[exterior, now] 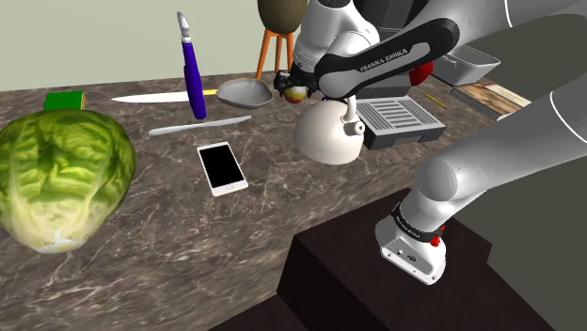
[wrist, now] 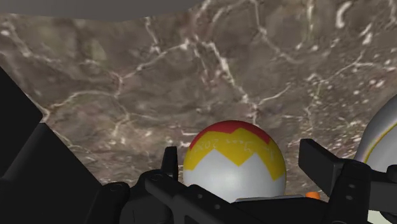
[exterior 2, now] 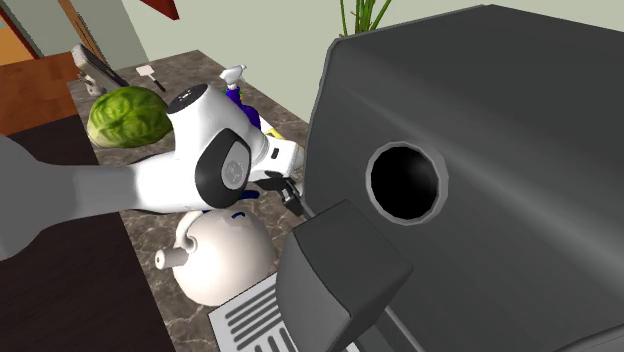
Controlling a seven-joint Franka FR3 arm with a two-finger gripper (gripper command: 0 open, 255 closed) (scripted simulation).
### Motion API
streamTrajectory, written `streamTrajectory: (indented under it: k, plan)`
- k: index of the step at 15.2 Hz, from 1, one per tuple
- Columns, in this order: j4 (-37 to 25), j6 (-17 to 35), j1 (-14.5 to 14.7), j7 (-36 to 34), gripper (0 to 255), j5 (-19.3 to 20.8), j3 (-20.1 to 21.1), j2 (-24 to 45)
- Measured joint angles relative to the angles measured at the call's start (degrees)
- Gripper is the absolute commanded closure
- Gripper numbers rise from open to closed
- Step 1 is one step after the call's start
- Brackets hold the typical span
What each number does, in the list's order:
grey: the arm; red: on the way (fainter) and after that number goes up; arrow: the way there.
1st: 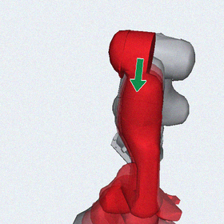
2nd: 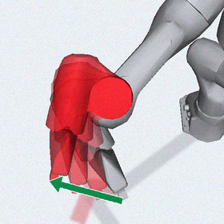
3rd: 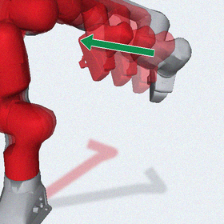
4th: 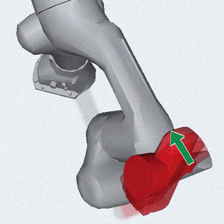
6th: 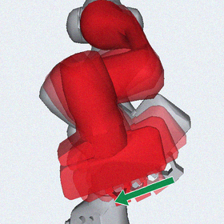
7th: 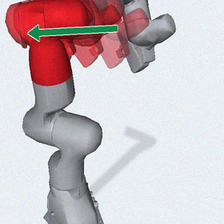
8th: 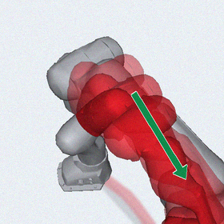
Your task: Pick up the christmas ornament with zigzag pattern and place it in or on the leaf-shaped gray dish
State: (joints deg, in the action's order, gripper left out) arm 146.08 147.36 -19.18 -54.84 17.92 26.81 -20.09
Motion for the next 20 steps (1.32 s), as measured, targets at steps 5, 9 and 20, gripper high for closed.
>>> streamTrajectory:
  k: [5, 9, 20]
  plan:
    - [-0.1, 0.2, -0.1, 0.0, 255, 0.1, 0.0, 0.1]
    - [-0.2, 0.0, -0.1, -0.2, 255, 0.2, 0.1, 0.1]
    - [-1.4, -3.1, 1.1, 2.2, 255, -2.0, -1.1, -1.3]
